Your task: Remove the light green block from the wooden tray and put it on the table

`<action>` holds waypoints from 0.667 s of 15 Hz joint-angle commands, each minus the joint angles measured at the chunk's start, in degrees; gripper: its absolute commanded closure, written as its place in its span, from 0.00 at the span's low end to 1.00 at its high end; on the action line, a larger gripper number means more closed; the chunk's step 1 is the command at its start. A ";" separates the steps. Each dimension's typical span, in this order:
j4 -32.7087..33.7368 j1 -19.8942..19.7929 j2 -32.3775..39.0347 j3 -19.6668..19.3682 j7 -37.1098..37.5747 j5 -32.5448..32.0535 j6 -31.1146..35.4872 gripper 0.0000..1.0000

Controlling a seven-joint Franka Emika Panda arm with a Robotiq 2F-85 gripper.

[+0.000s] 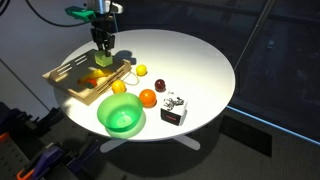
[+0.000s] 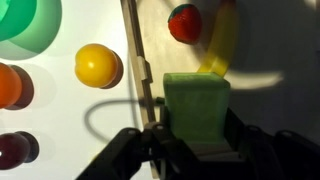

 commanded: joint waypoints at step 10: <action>-1.00 -5.62 -3.29 -4.04 1.57 2.76 4.83 0.71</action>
